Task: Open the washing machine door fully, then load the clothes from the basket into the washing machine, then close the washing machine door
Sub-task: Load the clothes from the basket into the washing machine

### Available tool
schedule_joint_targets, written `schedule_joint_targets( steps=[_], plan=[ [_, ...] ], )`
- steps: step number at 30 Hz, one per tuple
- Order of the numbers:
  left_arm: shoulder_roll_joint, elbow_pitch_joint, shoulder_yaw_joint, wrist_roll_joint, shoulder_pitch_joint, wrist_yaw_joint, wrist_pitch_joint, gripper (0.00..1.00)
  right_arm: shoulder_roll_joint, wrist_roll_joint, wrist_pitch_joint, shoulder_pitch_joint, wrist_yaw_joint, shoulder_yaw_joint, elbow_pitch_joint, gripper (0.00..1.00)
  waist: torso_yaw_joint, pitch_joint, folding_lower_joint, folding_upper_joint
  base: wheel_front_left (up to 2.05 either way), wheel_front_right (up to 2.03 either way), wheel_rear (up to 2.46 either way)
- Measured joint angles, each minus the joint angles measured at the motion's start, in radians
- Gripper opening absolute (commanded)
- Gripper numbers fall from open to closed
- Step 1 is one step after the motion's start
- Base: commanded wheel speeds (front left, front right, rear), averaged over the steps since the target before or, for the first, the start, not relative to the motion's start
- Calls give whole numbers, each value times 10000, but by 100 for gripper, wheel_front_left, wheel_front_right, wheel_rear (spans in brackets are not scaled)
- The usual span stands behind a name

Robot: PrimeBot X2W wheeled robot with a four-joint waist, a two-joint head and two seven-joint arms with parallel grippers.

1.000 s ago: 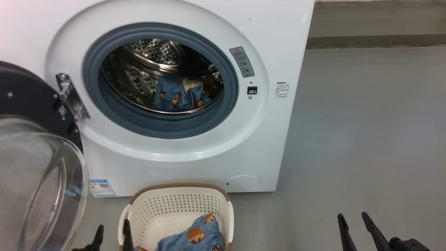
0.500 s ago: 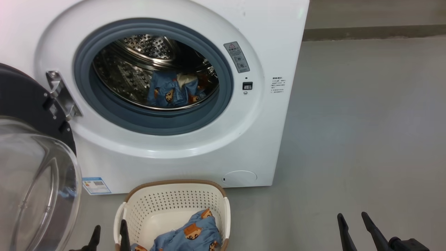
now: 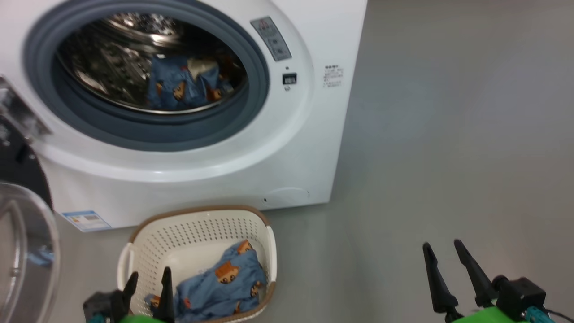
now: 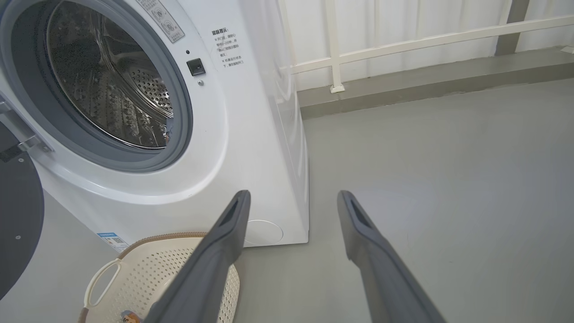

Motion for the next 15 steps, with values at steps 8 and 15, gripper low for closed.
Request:
schedule_joint_targets(
  steps=[8, 15],
  plan=[
    [474, 1089, 111, -430, -1565, -545, 899, 100, -19, 176, 0, -1169, 0, 238, -165, 100, -546, 1400, 0, 0, 0, 0, 0],
    [928, 2458, 119, -880, -2766, -1141, 1695, 100, -27, 554, 0, -2001, 0, 447, -278, 100, -1094, 2697, 0, 0, 0, 0, 0]
  ],
)
